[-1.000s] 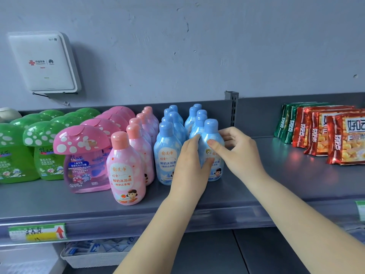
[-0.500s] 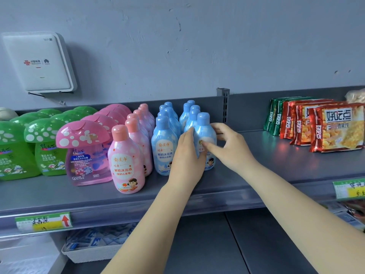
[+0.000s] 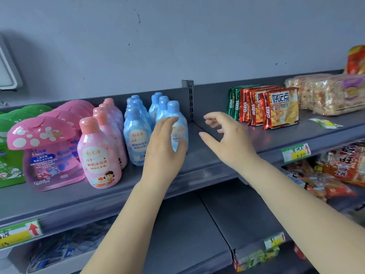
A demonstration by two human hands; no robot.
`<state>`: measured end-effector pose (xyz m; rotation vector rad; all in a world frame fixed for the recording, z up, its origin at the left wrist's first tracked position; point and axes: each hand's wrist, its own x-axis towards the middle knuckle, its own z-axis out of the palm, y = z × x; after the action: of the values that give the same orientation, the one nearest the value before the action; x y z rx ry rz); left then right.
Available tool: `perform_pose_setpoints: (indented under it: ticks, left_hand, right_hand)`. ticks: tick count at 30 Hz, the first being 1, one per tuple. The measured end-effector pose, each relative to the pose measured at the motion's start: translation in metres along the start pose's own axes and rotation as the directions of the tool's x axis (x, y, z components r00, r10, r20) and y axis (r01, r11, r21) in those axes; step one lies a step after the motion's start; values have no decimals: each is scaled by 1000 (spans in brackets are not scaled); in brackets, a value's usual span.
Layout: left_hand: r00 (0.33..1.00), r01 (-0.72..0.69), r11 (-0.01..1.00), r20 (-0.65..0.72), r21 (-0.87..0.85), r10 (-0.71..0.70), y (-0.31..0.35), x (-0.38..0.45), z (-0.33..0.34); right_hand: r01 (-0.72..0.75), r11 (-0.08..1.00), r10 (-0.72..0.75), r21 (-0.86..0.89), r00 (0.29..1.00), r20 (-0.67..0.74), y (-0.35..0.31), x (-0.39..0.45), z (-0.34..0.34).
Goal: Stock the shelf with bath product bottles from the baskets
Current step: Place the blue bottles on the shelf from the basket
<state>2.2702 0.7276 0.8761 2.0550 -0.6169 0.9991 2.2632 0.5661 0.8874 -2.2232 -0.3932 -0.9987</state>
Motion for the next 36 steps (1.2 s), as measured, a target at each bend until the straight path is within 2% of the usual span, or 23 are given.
perform_pose_setpoints:
  ticks: [3, 6, 10, 14, 18, 22, 25, 28, 32, 36]
  left_hand:
    - [987, -139, 990, 88, 17, 137, 12, -20, 16]
    - [920, -349, 937, 188, -7, 343, 26, -45, 45]
    - [791, -488, 866, 365, -108, 491, 53, -89, 92]
    - [631, -499, 840, 576, -213, 520, 87, -135, 137]
    - [440, -528, 801, 716, -281, 542, 127, -179, 170]
    - [320, -533, 765, 751, -361, 577, 169, -219, 196]
    - [234, -496, 746, 759, -444, 607, 198, -253, 217]
    - [160, -410, 763, 784, -500, 600, 227, -288, 237]
    - [-16, -287, 791, 829, -540, 560, 264, -342, 268]
    - [-186, -225, 804, 834, -551, 519, 292, -403, 300]
  right_hand:
    - [92, 964, -106, -249, 993, -42, 0, -33, -22]
    - [118, 842, -148, -527, 989, -15, 8, -71, -43]
    - [52, 651, 35, -757, 995, 98, 28, -139, -76]
    - [-55, 508, 334, -860, 932, 138, 45, -217, -108]
    - [-157, 404, 596, -901, 792, 130, 55, -290, -138]
    - [-301, 277, 803, -912, 595, 48, 60, -354, -165]
    - [-434, 192, 870, -880, 491, -52, 62, -393, -187]
    - [-557, 94, 928, -825, 349, -130, 67, -436, -212]
    - [-748, -20, 964, -663, 161, -211, 77, -498, -242]
    - [-838, -177, 969, -516, -56, -242, 93, -561, -262]
